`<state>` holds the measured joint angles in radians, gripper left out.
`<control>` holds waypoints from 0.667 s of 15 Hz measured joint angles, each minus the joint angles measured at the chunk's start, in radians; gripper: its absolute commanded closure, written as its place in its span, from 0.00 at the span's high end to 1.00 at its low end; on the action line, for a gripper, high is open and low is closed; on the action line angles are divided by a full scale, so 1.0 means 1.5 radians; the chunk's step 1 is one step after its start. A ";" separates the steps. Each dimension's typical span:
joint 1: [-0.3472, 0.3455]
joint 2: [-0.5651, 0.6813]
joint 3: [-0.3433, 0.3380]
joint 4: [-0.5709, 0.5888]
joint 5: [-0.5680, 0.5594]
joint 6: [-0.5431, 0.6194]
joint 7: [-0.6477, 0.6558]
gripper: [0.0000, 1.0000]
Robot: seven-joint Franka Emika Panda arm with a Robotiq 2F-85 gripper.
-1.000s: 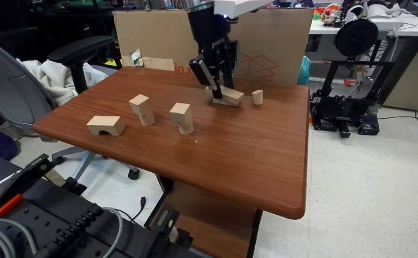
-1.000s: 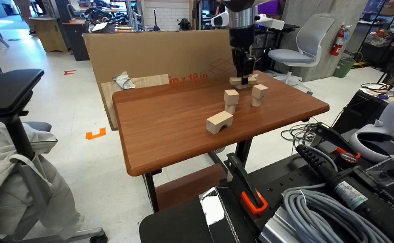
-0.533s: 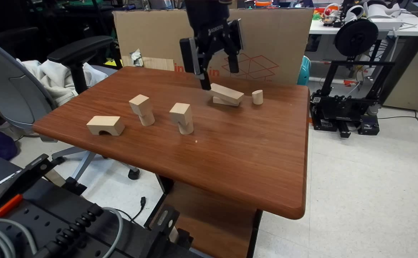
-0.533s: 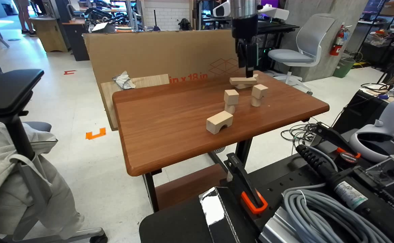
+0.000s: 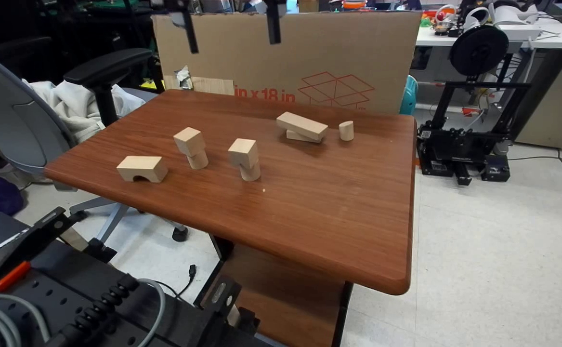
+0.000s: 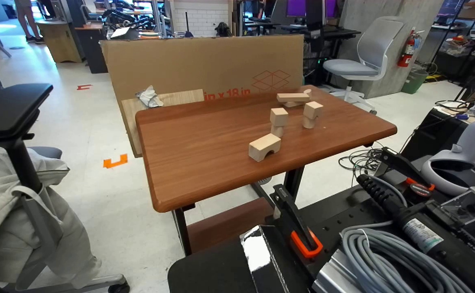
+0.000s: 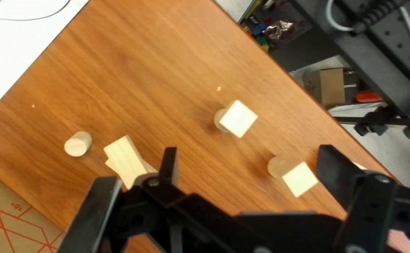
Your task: Put the long rectangular block on top of the short rectangular block
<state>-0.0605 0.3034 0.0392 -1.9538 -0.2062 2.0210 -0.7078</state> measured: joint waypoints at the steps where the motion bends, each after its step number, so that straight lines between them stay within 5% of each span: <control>1: 0.001 -0.024 0.002 -0.007 0.019 -0.025 0.027 1.00; 6: 0.002 -0.099 -0.001 -0.013 0.103 -0.119 0.152 1.00; 10: 0.002 -0.097 -0.002 -0.014 0.102 -0.119 0.157 1.00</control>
<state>-0.0577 0.1574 0.0363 -1.9743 -0.0528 1.8429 -0.4722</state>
